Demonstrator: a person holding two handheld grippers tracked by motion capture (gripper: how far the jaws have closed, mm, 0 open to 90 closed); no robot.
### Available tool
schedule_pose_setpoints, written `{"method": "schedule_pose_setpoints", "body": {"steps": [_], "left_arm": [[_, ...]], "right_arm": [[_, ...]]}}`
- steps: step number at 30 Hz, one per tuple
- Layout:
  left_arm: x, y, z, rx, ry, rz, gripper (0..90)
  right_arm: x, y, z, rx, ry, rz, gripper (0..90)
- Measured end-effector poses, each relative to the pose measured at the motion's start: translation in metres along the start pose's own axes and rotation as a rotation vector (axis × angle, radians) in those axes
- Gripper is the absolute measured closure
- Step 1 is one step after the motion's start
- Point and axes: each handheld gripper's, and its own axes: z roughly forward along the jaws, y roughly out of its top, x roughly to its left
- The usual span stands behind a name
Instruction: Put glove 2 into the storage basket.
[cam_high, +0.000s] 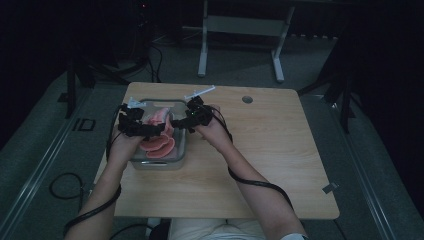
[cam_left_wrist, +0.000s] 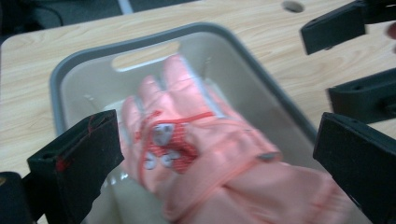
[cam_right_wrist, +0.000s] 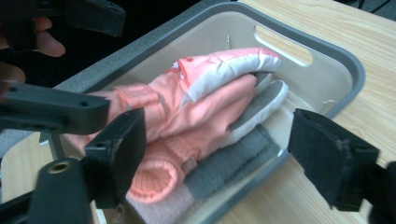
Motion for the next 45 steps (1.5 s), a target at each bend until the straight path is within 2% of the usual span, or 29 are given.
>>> {"method": "schedule_pose_setpoints", "body": {"steps": [1, 2, 3, 4, 5, 7, 9, 10, 11, 12, 15, 16, 21, 23, 24, 25, 32, 35, 39, 40, 42, 45], "left_arm": [[-0.007, -0.001, -0.003, -0.016, -0.017, 0.018, 0.6], [-0.007, -0.001, -0.003, -0.016, -0.017, 0.018, 0.6], [-0.016, -0.002, -0.005, -0.023, -0.014, 0.042, 0.6], [-0.016, -0.002, -0.005, -0.023, -0.014, 0.042, 0.6], [-0.024, -0.003, -0.007, -0.039, -0.013, 0.066, 0.6], [-0.032, -0.004, -0.010, -0.058, -0.031, 0.080, 0.6], [-0.036, -0.005, -0.010, -0.056, -0.039, 0.088, 0.6], [-0.044, -0.007, -0.010, -0.060, -0.060, 0.101, 0.6], [-0.044, -0.007, -0.010, -0.060, -0.060, 0.101, 0.6], [-0.052, -0.008, -0.010, -0.057, -0.066, 0.118, 0.6], [-0.066, -0.010, -0.009, -0.069, -0.077, 0.143, 0.6], [-0.066, -0.010, -0.009, -0.069, -0.077, 0.143, 0.6], [-0.091, -0.014, -0.005, -0.069, -0.132, 0.182, 0.6], [-0.100, -0.016, -0.003, -0.067, -0.141, 0.198, 0.6], [-0.100, -0.016, -0.003, -0.067, -0.141, 0.198, 0.6], [-0.109, -0.019, -0.001, -0.062, -0.144, 0.221, 0.6], [-0.130, -0.031, 0.006, -0.056, -0.192, 0.223, 0.6], [-0.136, -0.038, 0.009, -0.066, -0.202, 0.222, 0.6], [-0.141, -0.046, 0.012, -0.070, -0.228, 0.210, 0.6], [-0.142, -0.049, 0.014, -0.070, -0.225, 0.227, 0.6], [-0.145, -0.053, 0.016, -0.060, -0.220, 0.237, 0.6], [-0.148, -0.062, 0.020, -0.047, -0.240, 0.224, 0.6]], "right_arm": [[0.000, -0.002, -0.003, -0.004, -0.004, -0.005, 17.6], [-0.001, -0.003, -0.005, -0.007, -0.012, -0.012, 16.7], [-0.002, -0.005, -0.006, -0.008, -0.019, -0.019, 15.6], [-0.002, -0.005, -0.006, -0.008, -0.019, -0.019, 15.6], [-0.004, -0.008, -0.009, -0.015, -0.014, -0.018, 14.6], [-0.006, -0.012, -0.011, -0.014, -0.025, -0.023, 14.4], [-0.007, -0.015, -0.013, -0.015, -0.027, -0.029, 14.4], [-0.009, -0.021, -0.015, -0.012, -0.027, -0.033, 14.7], [-0.009, -0.021, -0.015, -0.012, -0.027, -0.033, 14.7], [-0.011, -0.026, -0.017, -0.008, -0.032, -0.036, 14.7], [-0.014, -0.033, -0.019, -0.004, -0.036, -0.039, 14.8], [-0.014, -0.033, -0.019, -0.004, -0.036, -0.039, 14.8], [-0.020, -0.047, -0.021, -0.005, -0.046, -0.037, 14.9], [-0.021, -0.052, -0.021, 0.005, -0.054, -0.043, 14.9], [-0.021, -0.052, -0.021, 0.005, -0.054, -0.043, 14.9], [-0.021, -0.054, -0.021, 0.006, -0.056, -0.043, 14.9], [-0.027, -0.072, -0.017, 0.016, -0.059, -0.039, 14.9], [-0.029, -0.081, -0.015, 0.011, -0.085, -0.043, 14.9], [-0.031, -0.091, -0.010, 0.009, -0.100, -0.038, 14.9], [-0.031, -0.093, -0.009, 0.009, -0.099, -0.033, 14.9], [-0.033, -0.099, -0.006, 0.007, -0.096, -0.029, 14.9], [-0.034, -0.106, -0.003, 0.010, -0.094, -0.021, 14.9]]}}
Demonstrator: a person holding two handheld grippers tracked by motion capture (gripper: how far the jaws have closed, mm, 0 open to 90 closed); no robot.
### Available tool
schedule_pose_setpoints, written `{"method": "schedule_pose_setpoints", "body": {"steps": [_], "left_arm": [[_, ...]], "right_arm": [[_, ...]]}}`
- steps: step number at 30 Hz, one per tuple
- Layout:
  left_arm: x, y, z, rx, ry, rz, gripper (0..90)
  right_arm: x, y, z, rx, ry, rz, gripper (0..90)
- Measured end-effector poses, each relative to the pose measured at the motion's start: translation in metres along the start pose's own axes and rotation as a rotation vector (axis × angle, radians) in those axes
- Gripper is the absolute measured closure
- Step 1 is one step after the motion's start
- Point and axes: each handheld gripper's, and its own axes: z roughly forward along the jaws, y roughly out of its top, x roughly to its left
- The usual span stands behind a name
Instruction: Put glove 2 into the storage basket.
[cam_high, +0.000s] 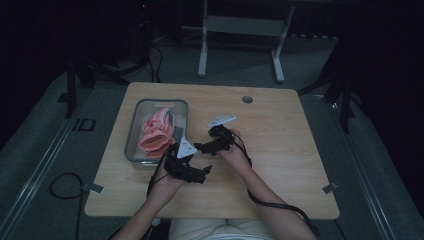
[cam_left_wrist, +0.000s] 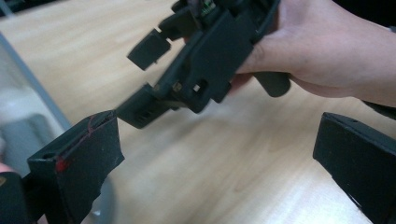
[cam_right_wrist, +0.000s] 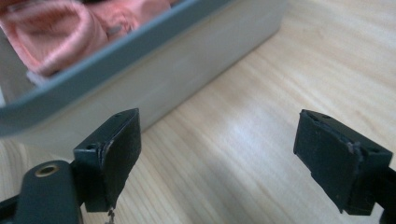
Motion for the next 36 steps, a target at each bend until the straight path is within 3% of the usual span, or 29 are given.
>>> {"method": "schedule_pose_setpoints", "body": {"steps": [5, 10, 16, 18, 20, 26, 30, 36], "left_arm": [[-0.011, -0.015, 0.011, 0.033, -0.025, 0.031, 0.6], [-0.016, -0.025, 0.019, 0.052, -0.037, 0.032, 0.6], [-0.015, -0.036, 0.026, 0.065, -0.026, 0.033, 0.6], [-0.017, -0.040, 0.028, 0.058, 0.006, 0.027, 0.6], [-0.019, -0.044, 0.030, 0.069, 0.029, 0.048, 0.6], [-0.021, -0.051, 0.037, 0.102, 0.024, 0.056, 0.6], [-0.020, -0.054, 0.038, 0.098, 0.025, 0.041, 0.6], [-0.022, -0.056, 0.039, 0.085, 0.029, 0.071, 0.6]], "right_arm": [[0.000, -0.013, 0.005, 0.021, -0.008, -0.002, 14.9], [0.000, -0.024, 0.007, 0.020, -0.020, -0.013, 14.3], [-0.004, -0.035, 0.008, -0.005, -0.041, 0.000, 13.9], [-0.005, -0.037, 0.008, -0.003, -0.051, 0.000, 13.8], [-0.007, -0.039, 0.008, -0.001, -0.068, 0.004, 13.9], [-0.009, -0.042, 0.010, 0.013, -0.092, 0.016, 13.7], [-0.011, -0.045, 0.012, 0.013, -0.118, 0.021, 12.8], [-0.016, -0.048, 0.012, 0.009, -0.153, 0.042, 12.1]]}}
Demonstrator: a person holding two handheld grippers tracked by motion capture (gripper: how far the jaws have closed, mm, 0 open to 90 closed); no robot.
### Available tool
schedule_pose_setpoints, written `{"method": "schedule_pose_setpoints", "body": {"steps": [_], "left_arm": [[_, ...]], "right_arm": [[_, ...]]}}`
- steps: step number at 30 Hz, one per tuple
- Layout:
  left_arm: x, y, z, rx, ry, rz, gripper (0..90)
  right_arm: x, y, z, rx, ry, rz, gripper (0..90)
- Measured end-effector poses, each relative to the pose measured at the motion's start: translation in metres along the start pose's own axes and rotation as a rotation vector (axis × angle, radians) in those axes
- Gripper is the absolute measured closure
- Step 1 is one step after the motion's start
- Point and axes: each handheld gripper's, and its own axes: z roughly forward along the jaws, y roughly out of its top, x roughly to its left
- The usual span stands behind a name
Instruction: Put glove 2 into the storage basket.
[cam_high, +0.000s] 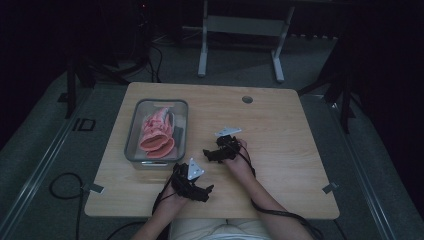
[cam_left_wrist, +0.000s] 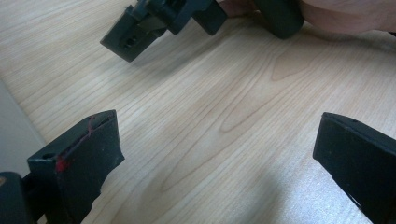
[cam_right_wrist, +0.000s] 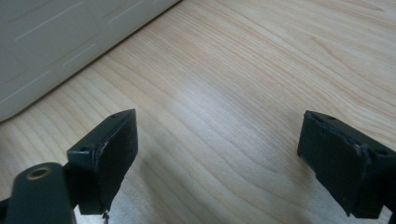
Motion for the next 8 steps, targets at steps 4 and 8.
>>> {"method": "schedule_pose_setpoints", "body": {"steps": [4, 8], "left_arm": [[-0.0002, -0.0003, 0.0005, 0.000, -0.001, 0.001, 0.6], [-0.0008, -0.0013, 0.0010, 0.006, -0.005, -0.001, 0.6]], "right_arm": [[0.0003, 0.0000, -0.0003, -0.004, -0.016, 0.001, 11.9], [0.0000, 0.0001, -0.0002, -0.004, -0.024, 0.000, 11.9]]}}
